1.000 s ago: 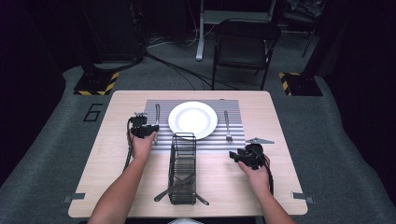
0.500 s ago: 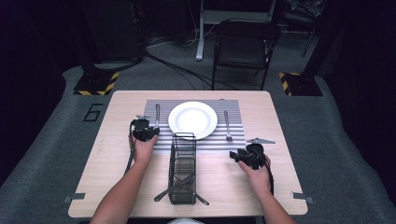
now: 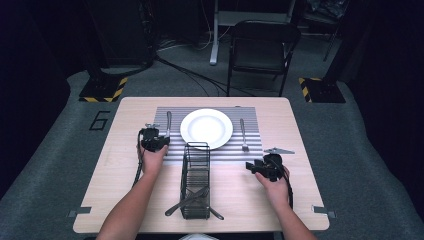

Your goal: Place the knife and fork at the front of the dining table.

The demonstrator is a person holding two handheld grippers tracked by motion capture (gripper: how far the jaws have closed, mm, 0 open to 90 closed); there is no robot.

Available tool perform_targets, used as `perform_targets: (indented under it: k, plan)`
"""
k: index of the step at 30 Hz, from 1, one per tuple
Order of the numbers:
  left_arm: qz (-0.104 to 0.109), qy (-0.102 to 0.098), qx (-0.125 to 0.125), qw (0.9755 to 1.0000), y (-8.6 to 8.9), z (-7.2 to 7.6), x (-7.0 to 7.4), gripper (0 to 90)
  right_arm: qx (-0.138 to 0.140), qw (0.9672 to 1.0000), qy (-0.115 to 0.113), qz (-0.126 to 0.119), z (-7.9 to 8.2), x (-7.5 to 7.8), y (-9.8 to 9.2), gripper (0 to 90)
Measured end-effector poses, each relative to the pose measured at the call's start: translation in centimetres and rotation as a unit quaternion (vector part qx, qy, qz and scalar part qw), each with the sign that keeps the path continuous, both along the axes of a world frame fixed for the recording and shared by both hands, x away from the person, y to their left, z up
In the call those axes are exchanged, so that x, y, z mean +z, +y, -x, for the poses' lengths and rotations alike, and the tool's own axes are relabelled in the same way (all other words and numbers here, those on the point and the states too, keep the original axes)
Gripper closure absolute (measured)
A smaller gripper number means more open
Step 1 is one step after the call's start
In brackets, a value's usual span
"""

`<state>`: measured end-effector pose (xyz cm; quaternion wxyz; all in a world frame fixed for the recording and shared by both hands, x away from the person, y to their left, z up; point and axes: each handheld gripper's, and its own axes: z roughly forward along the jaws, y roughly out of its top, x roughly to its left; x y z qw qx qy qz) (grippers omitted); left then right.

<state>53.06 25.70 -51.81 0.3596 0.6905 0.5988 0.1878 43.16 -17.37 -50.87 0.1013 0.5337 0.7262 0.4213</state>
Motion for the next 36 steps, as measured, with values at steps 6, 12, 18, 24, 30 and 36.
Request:
perform_targets:
  k: [6, 12, 18, 24, 30, 36]
  plan:
    - [0.004, -0.001, -0.003, 1.0000, 0.2, 0.0, 0.0, 67.7, 0.000, 1.0000, 0.000, -0.001, 0.0, 0.0, 0.0, 51.6]
    - [0.007, -0.003, -0.005, 1.0000, 0.2, 0.0, -0.1, 67.6, 0.000, 1.0000, 0.000, 0.000, 0.0, 0.0, 0.0, 51.6]
    - [0.018, 0.000, -0.002, 0.9998, 0.4, 0.0, -0.1, 67.7, 0.000, 1.0000, 0.000, 0.000, 0.0, 0.0, 0.0, 51.6]
    - [0.021, 0.007, -0.005, 0.9997, 0.6, 0.3, 0.4, 63.4, -0.001, 1.0000, -0.001, -0.001, 0.0, 0.0, 0.0, 51.6]
    - [0.023, -0.009, -0.016, 0.9996, 1.2, 1.2, 1.9, 60.8, -0.002, 1.0000, -0.001, 0.000, 0.0, 0.1, 0.0, 51.6]
    - [0.029, -0.023, -0.031, 0.9988, 1.9, 2.4, 3.7, 58.1, -0.002, 1.0000, -0.002, 0.002, 0.0, 0.1, 0.1, 51.6]
